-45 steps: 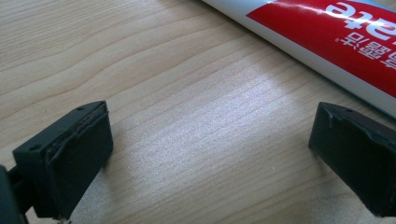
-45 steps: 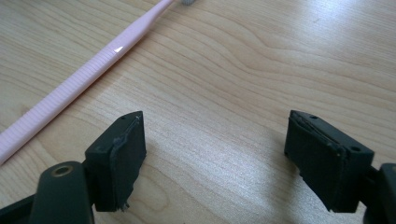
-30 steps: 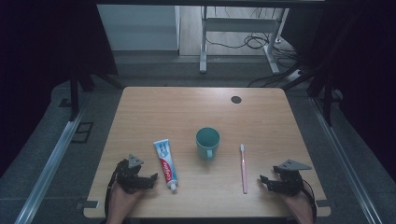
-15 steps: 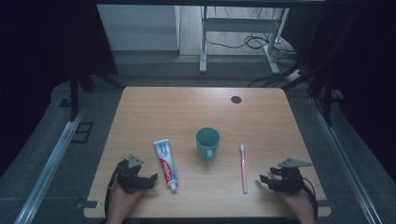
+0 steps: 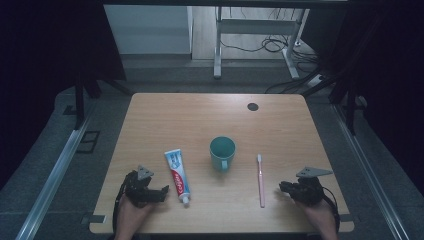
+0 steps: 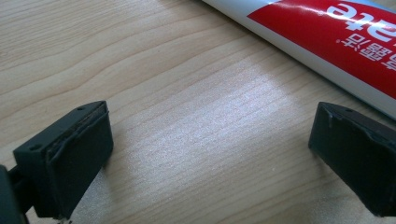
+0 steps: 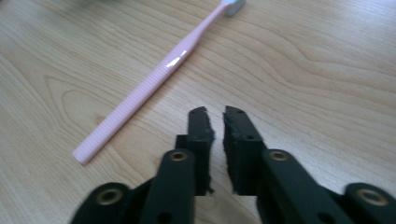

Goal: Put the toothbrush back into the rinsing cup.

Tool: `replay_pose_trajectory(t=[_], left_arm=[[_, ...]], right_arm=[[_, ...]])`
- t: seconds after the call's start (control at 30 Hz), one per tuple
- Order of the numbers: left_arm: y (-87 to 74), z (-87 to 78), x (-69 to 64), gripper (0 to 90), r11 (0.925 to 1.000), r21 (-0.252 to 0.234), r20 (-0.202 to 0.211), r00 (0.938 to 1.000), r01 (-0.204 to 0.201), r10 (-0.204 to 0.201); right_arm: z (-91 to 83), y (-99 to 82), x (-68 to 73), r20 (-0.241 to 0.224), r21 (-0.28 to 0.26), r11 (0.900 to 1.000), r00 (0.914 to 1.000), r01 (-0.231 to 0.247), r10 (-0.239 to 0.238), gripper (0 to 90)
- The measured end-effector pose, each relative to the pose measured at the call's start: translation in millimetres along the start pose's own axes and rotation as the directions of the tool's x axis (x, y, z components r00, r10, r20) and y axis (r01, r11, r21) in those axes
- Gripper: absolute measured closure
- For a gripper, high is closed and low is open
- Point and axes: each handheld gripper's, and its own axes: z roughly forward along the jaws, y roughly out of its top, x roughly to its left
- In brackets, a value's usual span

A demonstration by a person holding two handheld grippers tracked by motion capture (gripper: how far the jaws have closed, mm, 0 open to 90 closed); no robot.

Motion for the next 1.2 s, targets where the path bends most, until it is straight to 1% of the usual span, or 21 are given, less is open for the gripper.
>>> replay_pose_trajectory(t=[0.1,0.33,0.57,0.7,0.87,1.0,1.03,1.2], left_arm=[[0.0,0.0,0.0,0.0,1.0000,0.000,0.000,1.0000,0.001,-0.001],[0.0,0.0,0.0,0.0,1.0000,0.000,0.000,1.0000,0.001,-0.001],[-0.1,0.0,-0.3,0.0,1.0000,0.000,0.000,1.0000,0.004,-0.004],[-0.1,0.0,-0.2,0.0,1.0000,0.000,0.000,1.0000,0.003,-0.003],[0.0,0.0,-0.2,0.0,1.0000,0.000,0.000,1.0000,0.002,-0.002],[0.0,0.0,0.0,0.0,1.0000,0.000,0.000,1.0000,0.000,0.000],[0.0,0.0,0.0,0.0,1.0000,0.000,0.000,1.0000,0.000,0.000],[0.0,0.0,0.0,0.0,1.0000,0.000,0.000,1.0000,0.000,0.000]], right_arm=[[1.0,3.3,2.1,-0.008,0.006,0.9999,0.9999,0.013,-0.013,89.0],[4.7,7.9,5.5,-0.013,0.023,0.9992,0.9994,0.031,-0.031,89.4],[7.1,14.1,10.0,-0.022,0.021,0.9986,0.9986,0.049,-0.049,89.3],[9.1,17.2,12.4,-0.034,0.023,0.9982,0.9979,0.056,-0.055,89.2],[15.1,23.1,18.2,-0.051,0.026,0.9967,0.9958,0.077,-0.076,89.1],[18.4,26.0,21.6,-0.063,0.026,0.9963,0.9948,0.082,-0.080,88.9],[21.3,28.2,24.4,-0.081,0.021,0.9958,0.9928,0.090,-0.088,88.8],[27.5,32.1,31.5,-0.104,0.021,0.9940,0.9891,0.107,-0.105,89.0]])
